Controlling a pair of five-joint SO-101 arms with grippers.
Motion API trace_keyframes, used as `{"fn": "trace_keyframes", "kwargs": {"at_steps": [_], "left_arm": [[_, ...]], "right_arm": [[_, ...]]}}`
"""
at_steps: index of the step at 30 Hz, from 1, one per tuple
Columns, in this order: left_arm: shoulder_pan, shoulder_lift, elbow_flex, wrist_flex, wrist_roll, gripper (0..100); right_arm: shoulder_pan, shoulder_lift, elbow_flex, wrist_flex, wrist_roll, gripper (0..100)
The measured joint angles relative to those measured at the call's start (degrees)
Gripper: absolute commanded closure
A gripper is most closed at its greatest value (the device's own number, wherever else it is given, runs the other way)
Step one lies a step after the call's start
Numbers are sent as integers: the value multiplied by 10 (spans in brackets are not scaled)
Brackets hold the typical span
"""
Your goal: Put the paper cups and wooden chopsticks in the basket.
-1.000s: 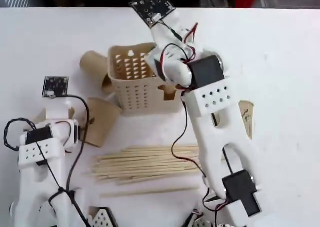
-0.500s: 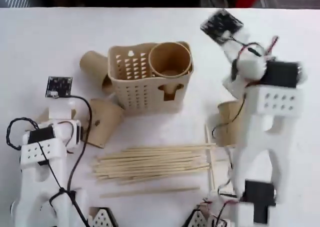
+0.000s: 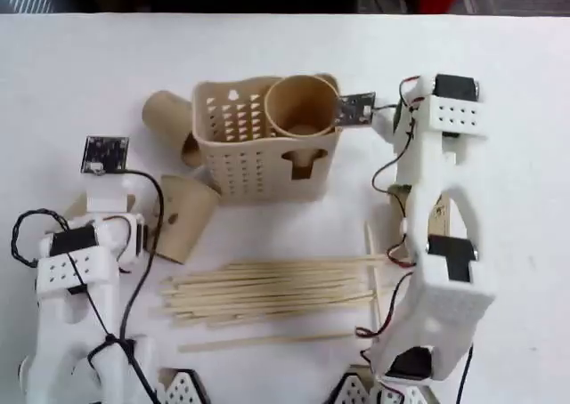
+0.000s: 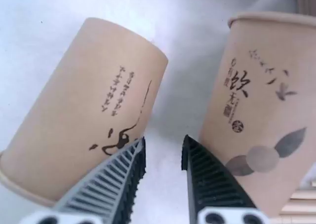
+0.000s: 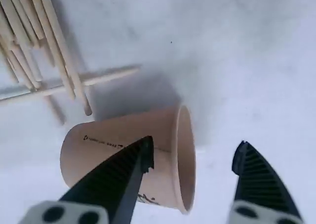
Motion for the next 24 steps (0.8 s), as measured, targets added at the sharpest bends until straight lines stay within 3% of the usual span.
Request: {"fn": "trace_keyframes", "kwargs": {"at_steps": [9, 16, 24], "left_arm": [[0, 0, 0, 0, 0, 857], [0, 0, 0, 0, 0, 857], [0, 0, 0, 0, 0, 857]], "right_arm": [[4, 62, -47, 5, 4, 738], [48, 53, -54, 6, 5, 892], [105, 24, -14, 8, 5, 872]]}}
